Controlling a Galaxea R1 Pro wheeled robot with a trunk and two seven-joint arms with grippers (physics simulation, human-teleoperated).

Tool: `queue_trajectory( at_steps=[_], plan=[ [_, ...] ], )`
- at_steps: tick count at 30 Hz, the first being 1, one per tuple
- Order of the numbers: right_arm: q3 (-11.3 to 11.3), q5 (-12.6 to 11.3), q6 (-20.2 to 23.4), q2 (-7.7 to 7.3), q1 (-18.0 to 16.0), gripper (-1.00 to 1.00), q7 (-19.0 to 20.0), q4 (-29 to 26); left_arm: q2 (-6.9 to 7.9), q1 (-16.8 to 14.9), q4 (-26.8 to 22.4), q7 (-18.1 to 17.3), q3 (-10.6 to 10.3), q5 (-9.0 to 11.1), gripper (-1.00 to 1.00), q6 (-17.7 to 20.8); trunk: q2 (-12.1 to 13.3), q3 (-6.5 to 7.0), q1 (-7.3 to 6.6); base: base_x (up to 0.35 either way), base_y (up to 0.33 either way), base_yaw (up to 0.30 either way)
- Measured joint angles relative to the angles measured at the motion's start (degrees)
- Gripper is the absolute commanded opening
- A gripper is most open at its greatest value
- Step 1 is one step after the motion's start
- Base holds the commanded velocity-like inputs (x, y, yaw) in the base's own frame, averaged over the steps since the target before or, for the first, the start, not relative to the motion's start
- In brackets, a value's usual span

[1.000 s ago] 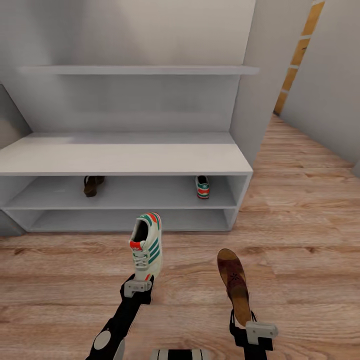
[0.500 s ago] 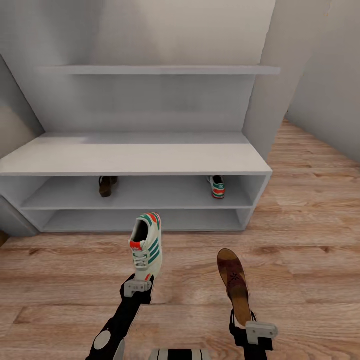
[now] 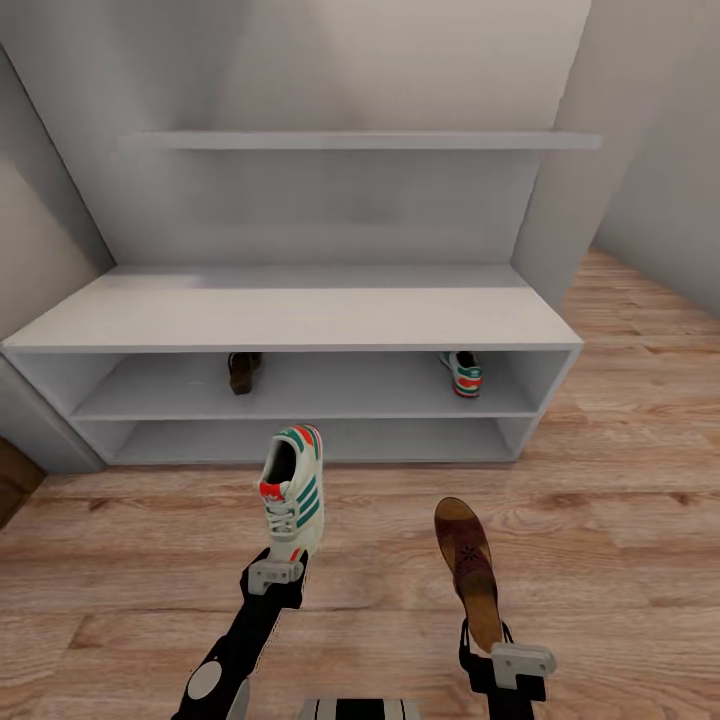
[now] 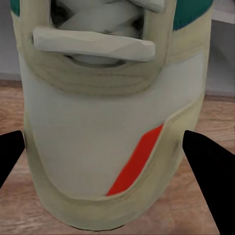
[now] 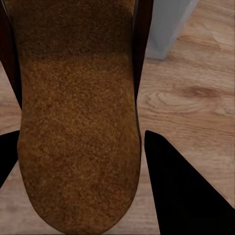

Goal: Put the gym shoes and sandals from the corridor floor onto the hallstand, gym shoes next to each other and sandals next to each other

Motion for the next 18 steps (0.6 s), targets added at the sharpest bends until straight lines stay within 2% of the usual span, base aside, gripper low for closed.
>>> queue_trajectory(
  at_steps=[10,18],
  plan=[
    [0.0,0.0,0.0,0.00,0.0,-1.00,0.0,0.0,0.00,0.0,0.0,0.0,0.0,0.0,-1.00,0.0,0.0,0.00,0.00,-0.018,0.283,0.000],
    [0.0,0.0,0.0,0.00,0.0,-1.00,0.0,0.0,0.02,0.0,0.0,0.0,0.0,0.1,-1.00,0.0,0.0,0.00,0.00,-0.152,0.272,0.000]
  ],
)
